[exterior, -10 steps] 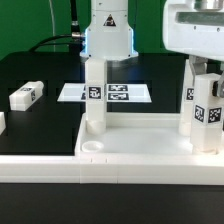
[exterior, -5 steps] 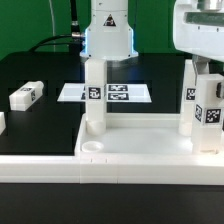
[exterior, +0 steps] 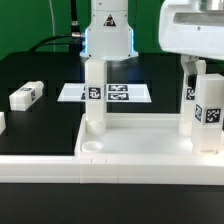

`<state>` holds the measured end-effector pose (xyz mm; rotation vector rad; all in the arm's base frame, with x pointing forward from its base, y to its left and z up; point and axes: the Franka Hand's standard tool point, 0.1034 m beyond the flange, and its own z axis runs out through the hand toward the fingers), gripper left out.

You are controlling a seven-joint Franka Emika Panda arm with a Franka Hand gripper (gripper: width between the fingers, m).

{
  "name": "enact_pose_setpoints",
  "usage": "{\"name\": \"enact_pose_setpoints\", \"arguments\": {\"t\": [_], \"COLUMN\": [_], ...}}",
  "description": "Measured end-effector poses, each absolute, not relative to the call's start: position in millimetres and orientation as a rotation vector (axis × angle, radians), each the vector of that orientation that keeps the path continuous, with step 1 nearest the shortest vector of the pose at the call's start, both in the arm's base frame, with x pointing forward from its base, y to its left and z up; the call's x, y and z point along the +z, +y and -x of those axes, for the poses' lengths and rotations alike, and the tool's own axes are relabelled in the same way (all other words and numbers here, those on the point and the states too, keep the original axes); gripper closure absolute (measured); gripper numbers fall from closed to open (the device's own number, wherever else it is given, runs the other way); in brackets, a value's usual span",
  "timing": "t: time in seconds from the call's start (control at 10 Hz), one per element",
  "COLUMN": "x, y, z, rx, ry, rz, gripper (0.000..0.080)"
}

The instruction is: Assemble desk

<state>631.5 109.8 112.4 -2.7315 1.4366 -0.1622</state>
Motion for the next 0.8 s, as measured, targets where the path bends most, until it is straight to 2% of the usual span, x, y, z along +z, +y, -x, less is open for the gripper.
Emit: {"name": "enact_pose_setpoints", "arguments": {"t": [0.4,0.8], "x": [113.2,112.0], "y": [108.0,109.2], "z": [-632.8,-632.7], "rx": [-0.185,-0.195], "ry": [0.938,0.634], "rz": [2.964,3.063], "gripper": [0.0151,0.0151]}}
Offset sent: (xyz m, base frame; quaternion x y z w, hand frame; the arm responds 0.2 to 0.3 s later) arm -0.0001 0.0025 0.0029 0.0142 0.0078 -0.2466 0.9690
